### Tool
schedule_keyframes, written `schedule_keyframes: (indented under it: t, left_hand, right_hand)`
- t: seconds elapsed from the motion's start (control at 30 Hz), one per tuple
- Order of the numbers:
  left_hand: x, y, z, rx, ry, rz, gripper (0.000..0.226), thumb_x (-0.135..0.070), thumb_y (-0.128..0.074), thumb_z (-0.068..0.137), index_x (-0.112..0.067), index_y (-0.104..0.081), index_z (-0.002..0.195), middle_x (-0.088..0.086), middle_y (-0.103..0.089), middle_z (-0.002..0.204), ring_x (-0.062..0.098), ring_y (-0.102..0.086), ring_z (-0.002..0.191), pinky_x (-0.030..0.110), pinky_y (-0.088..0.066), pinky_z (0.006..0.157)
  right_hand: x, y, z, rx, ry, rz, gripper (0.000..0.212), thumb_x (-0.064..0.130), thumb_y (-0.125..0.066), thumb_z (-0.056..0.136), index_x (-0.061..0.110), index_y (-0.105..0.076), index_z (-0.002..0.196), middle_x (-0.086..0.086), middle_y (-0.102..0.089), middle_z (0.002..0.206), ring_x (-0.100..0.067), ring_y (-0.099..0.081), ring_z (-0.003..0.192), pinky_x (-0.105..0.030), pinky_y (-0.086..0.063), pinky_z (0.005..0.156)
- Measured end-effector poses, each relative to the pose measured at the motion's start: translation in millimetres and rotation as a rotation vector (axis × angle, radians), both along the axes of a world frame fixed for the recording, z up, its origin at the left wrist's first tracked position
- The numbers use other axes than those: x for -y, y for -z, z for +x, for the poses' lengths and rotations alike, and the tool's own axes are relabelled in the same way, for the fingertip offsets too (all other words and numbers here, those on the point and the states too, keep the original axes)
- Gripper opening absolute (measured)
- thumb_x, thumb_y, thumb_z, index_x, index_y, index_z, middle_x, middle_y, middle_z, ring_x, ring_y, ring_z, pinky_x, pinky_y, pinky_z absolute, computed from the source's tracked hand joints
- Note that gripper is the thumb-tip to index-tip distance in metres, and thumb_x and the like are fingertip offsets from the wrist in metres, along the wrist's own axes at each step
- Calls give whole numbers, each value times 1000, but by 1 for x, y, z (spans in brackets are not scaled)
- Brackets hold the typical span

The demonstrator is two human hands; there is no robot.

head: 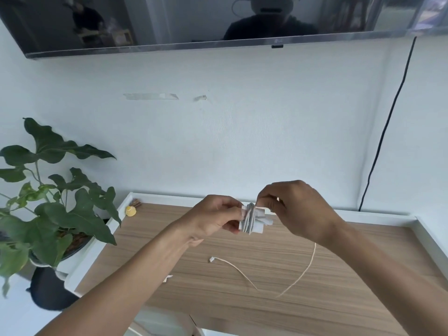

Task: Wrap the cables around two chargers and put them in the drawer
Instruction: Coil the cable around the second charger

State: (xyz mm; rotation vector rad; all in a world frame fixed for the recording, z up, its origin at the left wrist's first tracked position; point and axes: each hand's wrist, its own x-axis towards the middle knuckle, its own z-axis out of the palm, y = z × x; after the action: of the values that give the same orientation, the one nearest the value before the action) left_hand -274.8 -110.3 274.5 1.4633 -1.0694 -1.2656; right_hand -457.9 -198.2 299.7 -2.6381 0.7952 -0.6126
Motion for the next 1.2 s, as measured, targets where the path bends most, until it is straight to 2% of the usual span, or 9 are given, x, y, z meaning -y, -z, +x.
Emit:
schedule_keyframes:
  t: [0.2,0.33,0.43,0.53,0.63,0.8,0.9,1.03,1.2]
  left_hand:
    - [-9,-9,5,-158,203,18,26,-16,-67,78,0,-65,98,11,-68,84,21,-66,76,25,-54,65]
    - [-9,-8,8,-207,232,26,31,-20,-68,79,2,-66,100,11,-70,85,21,-67,77,26,-54,65]
    - [-9,-3,8,-264,241,33,41,-26,-65,76,5,-65,102,12,-69,85,19,-65,75,26,-53,64]
    - [-8,0,3,-362,152,45,46,-26,-66,73,8,-63,104,12,-69,82,17,-64,71,24,-54,62]
    - [-4,4,-2,-446,29,69,30,-19,-64,76,3,-67,95,13,-67,78,18,-64,67,23,-55,59]
    - [5,11,-9,-460,-148,101,21,-10,-49,93,-2,-68,89,12,-67,76,17,-63,67,23,-58,62]
    - [9,15,-9,-391,-205,108,20,-9,-51,93,-3,-69,86,12,-67,77,18,-62,69,24,-58,61]
    - [9,21,-13,-180,-201,118,15,-7,-56,91,-1,-67,82,13,-66,78,18,-62,65,27,-57,63]
    - [6,26,-16,-5,-98,123,14,-3,-58,90,3,-67,81,15,-63,76,17,-61,64,28,-55,63]
  right_hand:
    - [12,26,-4,111,-16,390,27,24,-58,94,39,-65,73,2,-68,69,-11,-64,69,-26,-51,68]
    - [-3,43,-3,179,-94,541,29,10,-52,96,22,-68,74,5,-63,64,-2,-54,59,-15,-42,60]
    - [-13,57,-3,167,-104,569,29,0,-46,88,15,-58,66,8,-52,56,-5,-41,52,-19,-35,54]
    - [-20,67,-2,212,-4,469,38,13,-50,92,21,-47,55,7,-43,47,-6,-35,45,-21,-29,48]
    - [-26,70,0,245,46,353,40,16,-53,94,23,-47,56,4,-50,49,-11,-44,49,-22,-32,49]
    - [-35,72,-4,181,16,300,24,20,-46,98,17,-64,82,10,-51,53,-11,-51,52,-25,-40,55]
    - [-37,66,-10,90,17,262,22,25,-46,98,21,-68,94,19,-49,56,-5,-48,54,-24,-39,56]
    - [-35,46,-16,-94,30,125,26,33,-41,98,22,-64,94,5,-68,84,-22,-61,77,-33,-48,69]
    - [-29,20,-23,-172,-34,-28,24,36,-42,98,22,-60,91,7,-63,88,-21,-55,76,-32,-40,65]
